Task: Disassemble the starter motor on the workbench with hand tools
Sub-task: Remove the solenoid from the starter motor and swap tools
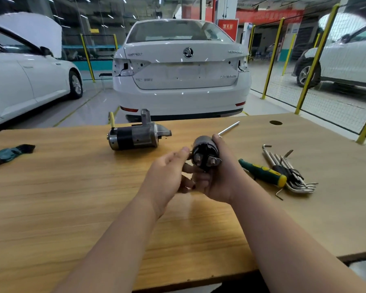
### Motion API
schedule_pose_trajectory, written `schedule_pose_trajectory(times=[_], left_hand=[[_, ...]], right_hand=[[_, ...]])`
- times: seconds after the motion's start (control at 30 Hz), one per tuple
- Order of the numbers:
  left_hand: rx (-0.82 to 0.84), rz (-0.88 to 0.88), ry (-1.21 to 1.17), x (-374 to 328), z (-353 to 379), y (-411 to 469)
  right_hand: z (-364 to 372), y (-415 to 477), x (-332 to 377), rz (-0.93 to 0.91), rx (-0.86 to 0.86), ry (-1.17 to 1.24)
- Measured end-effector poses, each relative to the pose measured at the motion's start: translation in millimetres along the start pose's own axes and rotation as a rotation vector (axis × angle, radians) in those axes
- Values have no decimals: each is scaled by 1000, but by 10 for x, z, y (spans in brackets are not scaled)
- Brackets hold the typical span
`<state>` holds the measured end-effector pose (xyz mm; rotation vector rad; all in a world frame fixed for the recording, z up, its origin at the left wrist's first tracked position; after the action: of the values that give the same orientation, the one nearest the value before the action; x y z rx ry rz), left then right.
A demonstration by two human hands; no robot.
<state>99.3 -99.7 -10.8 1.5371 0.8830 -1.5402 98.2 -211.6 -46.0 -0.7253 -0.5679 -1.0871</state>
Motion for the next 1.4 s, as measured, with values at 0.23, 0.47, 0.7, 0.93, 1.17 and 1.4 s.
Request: schedule_pose_trajectory(times=[0.23, 0.47, 0.7, 0.93, 1.17, 1.4], left_hand=[[-99, 222, 253, 108, -70, -32], [-6, -140, 1189, 429, -91, 202], [-100, -96, 1312, 421, -124, 350], [78, 37, 1267, 393, -165, 421], [74, 35, 1202, 426, -214, 456], [34, 22, 1188, 439, -228, 458]], right_hand=[[-66, 59, -112, 50, 46, -32], [-550, -10, 1079, -142, -484, -824], [-1110, 167, 1555, -29, -814, -1368], [-1152, 399, 1792, -27, -910, -1589], [-1118, 491, 1707, 187, -613, -1682], [-1046, 341, 1559, 355, -575, -1804]])
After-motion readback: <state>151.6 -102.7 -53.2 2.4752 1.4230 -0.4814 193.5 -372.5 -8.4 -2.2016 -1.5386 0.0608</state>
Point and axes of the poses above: each hand's wrist, its own y-axis towards the middle knuckle, its own z-axis out of the palm, x = y × z, the point moved 7 cm from there along y, towards the middle knuckle, and after that the axes turned 13 degrees about x, right-handed, at the moved point
